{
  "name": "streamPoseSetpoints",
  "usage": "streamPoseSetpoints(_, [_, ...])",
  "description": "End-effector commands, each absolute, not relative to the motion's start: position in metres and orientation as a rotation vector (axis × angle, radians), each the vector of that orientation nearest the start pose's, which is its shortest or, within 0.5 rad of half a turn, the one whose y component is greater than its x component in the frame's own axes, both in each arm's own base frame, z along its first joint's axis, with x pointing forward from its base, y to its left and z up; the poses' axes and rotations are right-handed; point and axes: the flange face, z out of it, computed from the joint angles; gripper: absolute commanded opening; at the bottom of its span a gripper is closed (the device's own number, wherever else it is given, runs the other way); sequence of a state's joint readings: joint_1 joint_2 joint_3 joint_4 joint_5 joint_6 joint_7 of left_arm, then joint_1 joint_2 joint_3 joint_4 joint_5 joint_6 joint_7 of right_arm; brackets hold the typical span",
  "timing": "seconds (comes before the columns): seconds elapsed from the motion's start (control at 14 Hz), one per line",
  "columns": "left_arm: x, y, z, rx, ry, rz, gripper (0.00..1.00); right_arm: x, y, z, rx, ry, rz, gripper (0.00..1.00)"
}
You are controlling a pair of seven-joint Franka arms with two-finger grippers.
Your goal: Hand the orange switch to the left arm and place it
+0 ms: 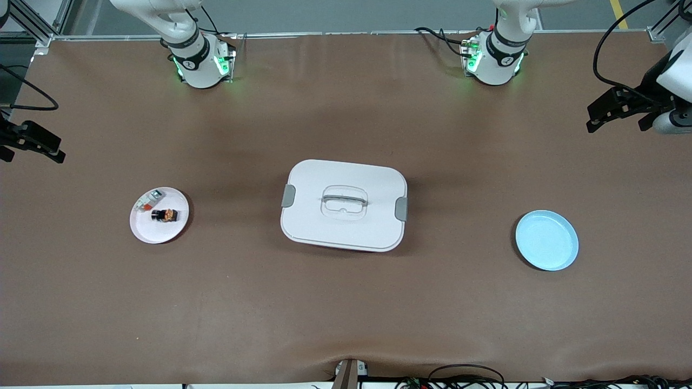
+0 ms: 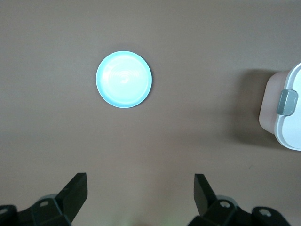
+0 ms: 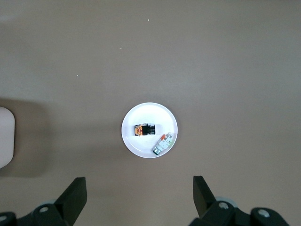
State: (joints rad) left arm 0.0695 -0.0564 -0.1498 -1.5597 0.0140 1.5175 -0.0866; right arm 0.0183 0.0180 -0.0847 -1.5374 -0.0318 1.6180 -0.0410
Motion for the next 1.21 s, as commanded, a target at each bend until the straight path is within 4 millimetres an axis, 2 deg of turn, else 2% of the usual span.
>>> streamPoseSetpoints(0.0, [0.528, -0.04, 0.661, -3.103, 0.015, -0.025, 1.0, 0.558, -0.038, 0.641, -3.165, 0.043, -0.105, 1.0])
streamPoseSetpoints(0.57, [0.528, -0.036, 0.661, -3.106, 0.004, -0.024, 1.0, 0.559, -0.037, 0.639, -3.174, 0.051, -0.095, 1.0])
streamPoseSetpoints(0.78, [0.528, -0.037, 0.66, -3.112, 0.002, -0.017, 1.0, 0.563, -0.037, 0.633, -3.176, 0.048, -0.083, 1.0])
streamPoseSetpoints(0.93, [0.528, -0.037, 0.658, -3.113, 0.005, -0.009, 1.0, 0.568, -0.035, 0.62, -3.179, 0.045, -0.044, 1.0])
streamPoseSetpoints(1.14, [0.528, -0.037, 0.658, -3.116, 0.005, -0.009, 1.0, 0.584, -0.032, 0.586, -3.174, 0.038, 0.035, 1.0])
